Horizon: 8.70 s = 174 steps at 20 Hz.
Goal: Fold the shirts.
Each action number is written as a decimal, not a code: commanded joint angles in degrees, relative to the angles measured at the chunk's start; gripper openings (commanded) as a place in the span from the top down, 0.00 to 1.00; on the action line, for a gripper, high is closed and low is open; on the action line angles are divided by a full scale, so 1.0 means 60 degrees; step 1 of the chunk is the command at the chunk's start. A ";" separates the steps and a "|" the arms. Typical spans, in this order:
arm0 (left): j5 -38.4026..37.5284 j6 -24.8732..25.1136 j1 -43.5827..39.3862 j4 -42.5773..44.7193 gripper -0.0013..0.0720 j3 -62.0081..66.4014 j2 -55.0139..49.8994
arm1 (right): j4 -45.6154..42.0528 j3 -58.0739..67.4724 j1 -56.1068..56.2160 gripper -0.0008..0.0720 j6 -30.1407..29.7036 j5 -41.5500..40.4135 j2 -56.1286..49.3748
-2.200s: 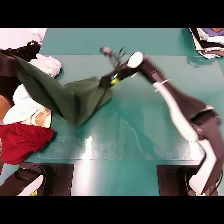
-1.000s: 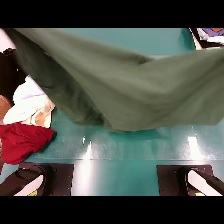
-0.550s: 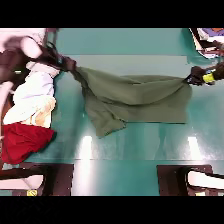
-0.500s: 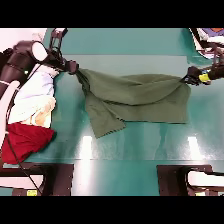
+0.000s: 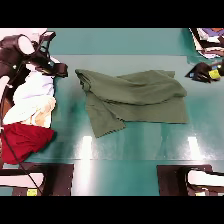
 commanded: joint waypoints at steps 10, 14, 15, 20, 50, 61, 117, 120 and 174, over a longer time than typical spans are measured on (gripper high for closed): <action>0.2102 0.1209 0.0222 -0.4911 0.23 -0.5067 0.0408 | 0.0040 -0.3504 -0.0765 0.33 -0.0433 0.0182 0.2692; 0.2364 0.1290 -0.0015 -0.5133 0.23 -0.5293 -0.0036 | 0.0036 -0.3442 -0.0765 0.33 -0.0430 0.0189 0.2688; 0.2554 0.1290 -0.0248 -0.5133 0.23 -0.5286 -0.0113 | 0.0040 -0.3442 -0.0765 0.33 -0.0426 0.0189 0.2692; 0.2820 0.1239 -0.0809 -0.5195 0.42 -0.5268 -0.0171 | 0.0022 -0.3442 -0.0769 0.33 -0.0426 0.0189 0.2692; 0.1687 0.1173 -0.0776 -0.3748 0.92 -0.2903 0.2987 | 0.0535 -0.7125 -0.1045 0.97 -0.1435 -0.1803 0.1923; 0.1727 0.0896 -0.0776 -0.2259 0.92 0.3891 0.5774 | 0.0459 0.1439 -0.1096 0.97 -0.0787 -0.1472 0.5716; -0.0437 -0.0572 0.0918 -0.2612 0.26 -0.7766 0.4863 | -0.0962 -0.3195 -0.0324 0.45 -0.0415 -0.0393 0.1789; 0.0058 -0.0586 0.0918 -0.3493 0.26 -0.9701 0.5799 | -0.0958 -0.3639 -0.0390 0.46 -0.0412 -0.0433 0.2222; -0.0066 -0.0973 -0.0656 -0.2823 0.92 -0.7384 0.7482 | -0.0801 -0.7278 -0.1013 0.97 -0.0106 0.0488 0.5581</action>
